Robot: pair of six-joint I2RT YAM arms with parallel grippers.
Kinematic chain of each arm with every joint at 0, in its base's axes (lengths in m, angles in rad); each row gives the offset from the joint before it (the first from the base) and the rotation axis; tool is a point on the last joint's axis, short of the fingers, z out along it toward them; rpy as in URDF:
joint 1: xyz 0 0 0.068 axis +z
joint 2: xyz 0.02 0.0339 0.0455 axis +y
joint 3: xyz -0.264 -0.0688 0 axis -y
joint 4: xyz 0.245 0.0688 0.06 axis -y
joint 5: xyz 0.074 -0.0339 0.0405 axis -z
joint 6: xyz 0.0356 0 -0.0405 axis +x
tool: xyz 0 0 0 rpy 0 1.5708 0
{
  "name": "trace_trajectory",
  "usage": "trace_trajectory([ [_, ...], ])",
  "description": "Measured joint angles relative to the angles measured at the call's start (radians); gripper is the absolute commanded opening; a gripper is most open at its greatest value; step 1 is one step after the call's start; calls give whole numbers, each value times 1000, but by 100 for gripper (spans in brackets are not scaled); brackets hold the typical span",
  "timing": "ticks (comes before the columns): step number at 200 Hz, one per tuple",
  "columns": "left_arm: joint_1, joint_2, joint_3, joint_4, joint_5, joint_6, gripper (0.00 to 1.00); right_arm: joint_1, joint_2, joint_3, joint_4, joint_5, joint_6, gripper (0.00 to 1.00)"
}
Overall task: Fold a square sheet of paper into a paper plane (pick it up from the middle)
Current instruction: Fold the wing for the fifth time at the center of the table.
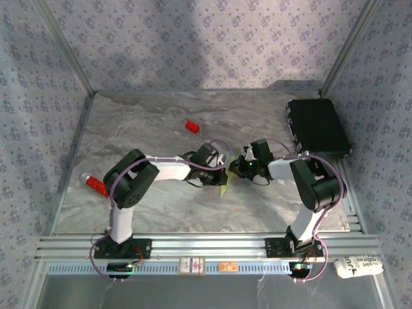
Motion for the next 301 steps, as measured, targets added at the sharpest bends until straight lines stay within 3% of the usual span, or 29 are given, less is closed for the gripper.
trace_trajectory([
  [60, 3, -22, -28, -8, 14, 35, 0, -6, -80, 1, -55, 24, -44, 11],
  [127, 9, -22, -30, -12, 30, 42, 0, 71, -35, 63, -80, 60, -70, 10],
  [301, 16, -27, -69, 52, 52, 41, 0, -94, 57, 86, -51, 10, -55, 11],
])
